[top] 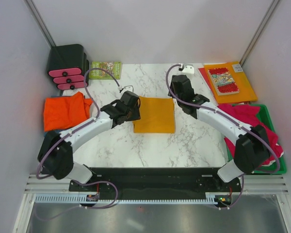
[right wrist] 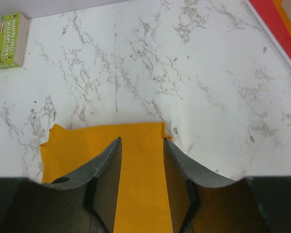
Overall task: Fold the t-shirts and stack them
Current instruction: Smooth out wrinkles on the folded tshirt
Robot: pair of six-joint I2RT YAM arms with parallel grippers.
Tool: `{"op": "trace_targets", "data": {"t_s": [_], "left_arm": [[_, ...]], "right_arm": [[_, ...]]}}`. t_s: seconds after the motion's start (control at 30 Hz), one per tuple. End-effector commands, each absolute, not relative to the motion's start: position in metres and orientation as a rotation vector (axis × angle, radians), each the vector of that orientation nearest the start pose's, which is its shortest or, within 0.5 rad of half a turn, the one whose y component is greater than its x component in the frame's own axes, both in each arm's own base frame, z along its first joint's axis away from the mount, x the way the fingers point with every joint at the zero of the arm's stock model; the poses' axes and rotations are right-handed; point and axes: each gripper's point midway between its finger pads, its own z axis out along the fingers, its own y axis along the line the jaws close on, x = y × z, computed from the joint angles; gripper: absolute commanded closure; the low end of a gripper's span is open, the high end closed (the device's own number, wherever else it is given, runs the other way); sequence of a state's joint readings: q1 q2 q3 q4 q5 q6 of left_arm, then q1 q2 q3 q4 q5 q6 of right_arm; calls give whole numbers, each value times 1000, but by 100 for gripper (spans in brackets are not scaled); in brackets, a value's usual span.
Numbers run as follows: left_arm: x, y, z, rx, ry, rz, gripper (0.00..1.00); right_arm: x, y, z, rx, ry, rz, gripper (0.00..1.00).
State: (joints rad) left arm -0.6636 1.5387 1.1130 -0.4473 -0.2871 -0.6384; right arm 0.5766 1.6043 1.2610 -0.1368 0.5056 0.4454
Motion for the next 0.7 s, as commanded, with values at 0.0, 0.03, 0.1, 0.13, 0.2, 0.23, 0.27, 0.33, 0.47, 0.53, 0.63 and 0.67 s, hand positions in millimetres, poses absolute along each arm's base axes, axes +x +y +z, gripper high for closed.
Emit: {"op": "trace_targets", "data": {"t_s": [0.0, 0.03, 0.1, 0.13, 0.2, 0.23, 0.27, 0.33, 0.47, 0.53, 0.63, 0.67], "left_arm": [[305, -201, 146, -59, 2342, -245, 49], [302, -192, 151, -68, 2330, -210, 49], [289, -174, 169, -60, 2304, -164, 50], [290, -157, 180, -87, 2256, -86, 49], [291, -131, 210, -121, 2133, -34, 47], [292, -114, 208, -134, 2093, 33, 47], [297, -95, 226, -154, 2005, 51, 46], [312, -82, 230, -181, 1884, 33, 45], [346, -44, 214, -74, 1779, 196, 41], [364, -48, 191, 20, 1788, 264, 41], [382, -51, 154, 55, 1826, 269, 41], [384, -45, 148, 35, 1824, 284, 40]], "right_arm": [[402, 169, 213, 153, 1980, 56, 53], [393, 164, 204, 144, 1996, 47, 53], [378, 155, 216, 149, 1975, 67, 53], [371, 151, 209, 149, 1986, 64, 53], [359, 146, 220, 162, 1957, 99, 53], [352, 143, 213, 163, 1967, 97, 53], [347, 140, 219, 173, 1948, 114, 53], [339, 138, 214, 184, 1948, 117, 53], [326, 143, 212, 184, 1931, 170, 53], [322, 149, 206, 155, 1939, 182, 53], [315, 164, 197, 97, 1959, 187, 53], [311, 169, 194, 79, 1969, 189, 53]]}}
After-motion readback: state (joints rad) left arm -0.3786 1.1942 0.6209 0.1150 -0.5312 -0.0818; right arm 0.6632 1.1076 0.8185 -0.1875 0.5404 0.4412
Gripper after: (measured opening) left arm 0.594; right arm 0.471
